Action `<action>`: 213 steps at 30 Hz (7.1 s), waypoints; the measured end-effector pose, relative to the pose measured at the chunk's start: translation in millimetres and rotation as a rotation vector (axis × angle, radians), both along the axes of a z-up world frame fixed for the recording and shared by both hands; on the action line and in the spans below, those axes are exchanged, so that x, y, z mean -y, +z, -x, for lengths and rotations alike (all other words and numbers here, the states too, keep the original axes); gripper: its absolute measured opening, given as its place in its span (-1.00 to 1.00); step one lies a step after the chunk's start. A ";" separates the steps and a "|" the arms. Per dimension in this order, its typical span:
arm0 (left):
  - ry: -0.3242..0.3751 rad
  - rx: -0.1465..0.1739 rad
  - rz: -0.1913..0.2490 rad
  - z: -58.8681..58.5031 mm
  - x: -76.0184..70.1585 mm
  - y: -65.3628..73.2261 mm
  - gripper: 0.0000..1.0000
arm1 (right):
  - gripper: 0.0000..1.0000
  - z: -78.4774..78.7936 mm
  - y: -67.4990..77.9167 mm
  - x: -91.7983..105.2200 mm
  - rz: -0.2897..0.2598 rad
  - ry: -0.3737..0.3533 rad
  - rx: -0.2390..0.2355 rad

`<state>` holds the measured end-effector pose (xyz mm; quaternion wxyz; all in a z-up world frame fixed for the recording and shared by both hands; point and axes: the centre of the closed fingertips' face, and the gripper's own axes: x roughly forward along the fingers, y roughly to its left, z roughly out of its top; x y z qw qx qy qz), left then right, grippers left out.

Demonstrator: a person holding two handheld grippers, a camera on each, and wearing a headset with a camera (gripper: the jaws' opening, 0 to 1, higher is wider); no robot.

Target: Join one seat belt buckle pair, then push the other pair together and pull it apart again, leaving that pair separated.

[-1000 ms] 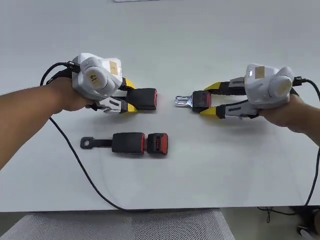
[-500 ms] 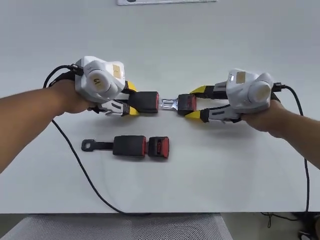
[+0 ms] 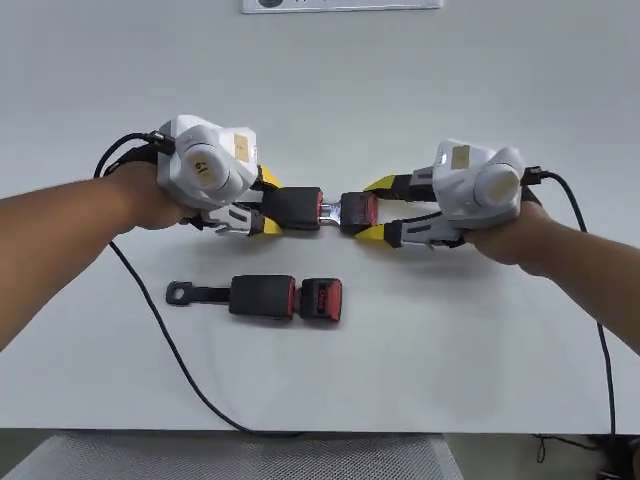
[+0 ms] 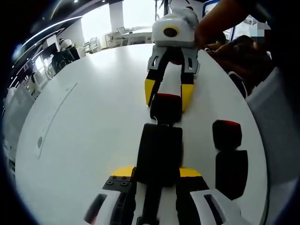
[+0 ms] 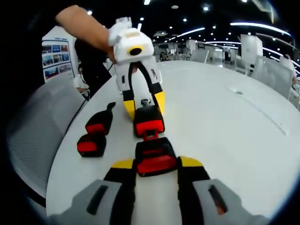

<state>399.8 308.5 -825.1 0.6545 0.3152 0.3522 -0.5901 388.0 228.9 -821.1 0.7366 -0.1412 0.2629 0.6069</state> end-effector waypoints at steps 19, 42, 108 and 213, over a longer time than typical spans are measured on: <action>-0.025 0.012 0.008 -0.2 -1.0 0.2 -0.35 | -0.35 -4.1 1.6 -14.8 0.038 -0.053 -0.041; -0.058 0.015 -0.004 0.2 -0.5 0.5 -0.35 | -0.34 -6.9 -0.4 -16.2 0.131 -0.055 -0.028; -0.023 -0.006 0.032 1.3 -0.6 1.2 -0.32 | -0.31 3.3 1.9 75.5 0.191 -0.055 -0.021; 0.715 0.141 0.420 138.2 -128.5 121.8 1.00 | 0.99 133.4 90.4 74.3 0.007 -0.518 0.161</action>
